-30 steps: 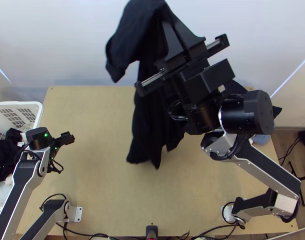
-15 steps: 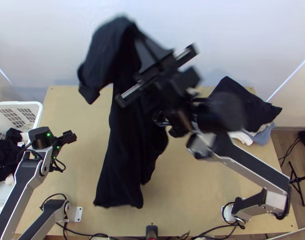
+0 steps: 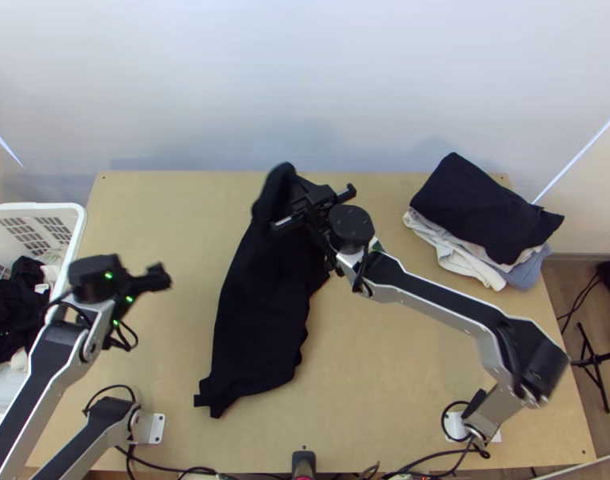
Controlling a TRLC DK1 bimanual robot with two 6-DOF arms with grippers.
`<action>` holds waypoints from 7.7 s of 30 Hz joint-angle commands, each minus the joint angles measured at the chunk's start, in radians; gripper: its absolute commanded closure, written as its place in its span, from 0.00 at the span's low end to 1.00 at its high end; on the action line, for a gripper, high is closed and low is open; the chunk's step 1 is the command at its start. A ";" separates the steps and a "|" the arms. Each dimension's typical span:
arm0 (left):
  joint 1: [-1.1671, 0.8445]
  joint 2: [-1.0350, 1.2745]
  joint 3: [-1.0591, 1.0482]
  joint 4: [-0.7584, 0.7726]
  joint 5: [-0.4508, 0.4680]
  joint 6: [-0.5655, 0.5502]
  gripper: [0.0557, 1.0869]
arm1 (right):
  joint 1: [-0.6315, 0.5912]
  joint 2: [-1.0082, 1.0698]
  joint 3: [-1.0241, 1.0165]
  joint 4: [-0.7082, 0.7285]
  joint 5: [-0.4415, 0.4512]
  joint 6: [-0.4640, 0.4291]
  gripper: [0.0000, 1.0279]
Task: Fold the t-shirt
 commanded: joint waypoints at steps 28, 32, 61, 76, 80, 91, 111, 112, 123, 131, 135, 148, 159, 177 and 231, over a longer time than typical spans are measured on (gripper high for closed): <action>-0.870 0.146 0.002 0.025 0.133 0.400 0.05 | -0.232 0.395 0.162 0.035 0.133 -0.003 0.97; -0.893 0.193 0.024 0.067 0.170 0.348 0.05 | -0.232 0.387 0.147 0.035 0.140 -0.003 0.97; -0.985 0.543 0.019 0.272 0.167 0.313 0.26 | -0.241 0.419 0.154 0.035 0.146 -0.003 0.97; -0.953 0.561 -0.003 0.430 0.109 0.208 0.96 | -0.240 0.381 0.133 0.035 0.160 0.000 0.97; -0.878 0.491 0.019 0.408 0.110 0.193 0.96 | -0.240 0.376 0.124 0.035 0.160 0.000 0.97; -0.531 0.328 0.062 0.278 0.178 0.215 0.96 | -0.244 0.370 0.105 0.035 0.166 0.006 0.97; 0.135 0.472 0.070 0.403 0.397 0.281 0.96 | -0.214 0.350 0.001 0.035 0.193 0.023 0.97; 0.149 0.491 0.070 0.419 0.399 0.279 0.96 | -0.211 0.349 -0.002 0.035 0.193 0.023 0.97; 0.267 0.703 0.142 0.543 0.390 0.230 0.96 | -0.200 0.341 -0.019 0.035 0.196 0.023 0.97; 0.193 0.618 0.238 0.339 0.430 0.098 0.04 | -0.189 0.336 -0.025 0.035 0.196 0.023 0.97; 0.164 0.597 0.315 0.092 0.598 0.018 0.04 | -0.188 0.338 -0.028 0.035 0.196 0.026 0.97; 0.083 0.778 0.488 -0.472 0.695 -0.180 0.11 | -0.186 0.339 -0.033 0.035 0.198 0.035 0.97; 0.204 0.839 0.513 -0.552 0.693 -0.618 0.57 | -0.188 0.342 -0.031 0.035 0.202 0.041 0.97; 0.070 0.844 0.427 -0.384 0.644 -0.717 0.82 | -0.186 0.364 -0.022 0.035 0.207 0.032 0.97; 0.026 0.946 0.455 -0.247 0.561 -0.746 0.96 | -0.172 0.368 -0.025 0.034 0.235 -0.031 0.97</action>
